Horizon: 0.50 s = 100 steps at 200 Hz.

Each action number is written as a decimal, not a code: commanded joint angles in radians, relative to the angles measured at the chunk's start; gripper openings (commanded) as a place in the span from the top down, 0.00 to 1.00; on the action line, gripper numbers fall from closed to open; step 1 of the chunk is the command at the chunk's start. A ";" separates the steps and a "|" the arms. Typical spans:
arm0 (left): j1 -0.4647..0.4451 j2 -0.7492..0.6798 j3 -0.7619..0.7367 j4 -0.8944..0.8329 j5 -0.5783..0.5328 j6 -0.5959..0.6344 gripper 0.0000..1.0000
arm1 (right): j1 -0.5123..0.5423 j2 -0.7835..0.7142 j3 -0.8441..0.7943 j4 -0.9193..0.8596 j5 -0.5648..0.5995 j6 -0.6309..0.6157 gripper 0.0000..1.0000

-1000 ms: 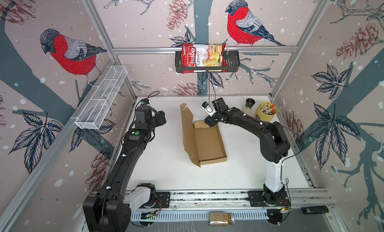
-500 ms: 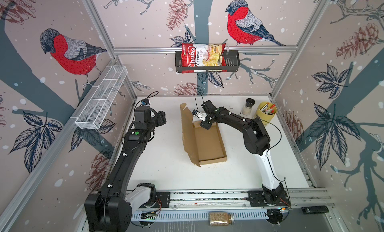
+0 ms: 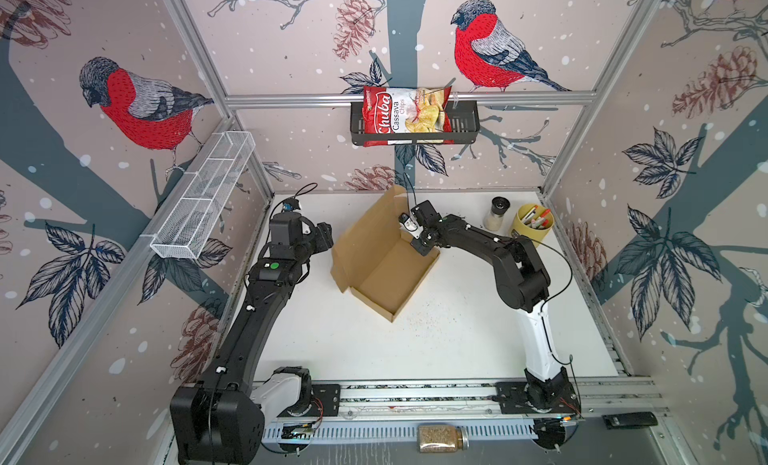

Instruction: Fold the paper box

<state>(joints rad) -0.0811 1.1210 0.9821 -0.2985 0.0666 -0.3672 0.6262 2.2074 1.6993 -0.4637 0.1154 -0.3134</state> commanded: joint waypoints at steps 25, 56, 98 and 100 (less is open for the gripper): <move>0.001 -0.003 -0.009 0.014 -0.020 -0.017 0.33 | -0.027 -0.090 -0.138 0.022 0.087 0.325 0.83; 0.001 -0.018 -0.065 0.046 0.026 -0.033 0.33 | -0.058 -0.153 -0.271 0.036 0.118 0.508 0.82; -0.011 -0.027 -0.146 0.063 0.092 -0.066 0.33 | -0.116 -0.286 -0.462 0.147 0.001 0.670 0.76; -0.015 -0.028 -0.153 0.066 0.093 -0.070 0.32 | -0.116 -0.293 -0.471 0.151 -0.003 0.679 0.74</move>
<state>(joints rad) -0.0814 1.0996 0.8661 -0.2901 0.1028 -0.4011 0.5175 1.9675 1.2873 -0.3946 0.1825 0.2195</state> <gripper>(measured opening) 0.675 0.223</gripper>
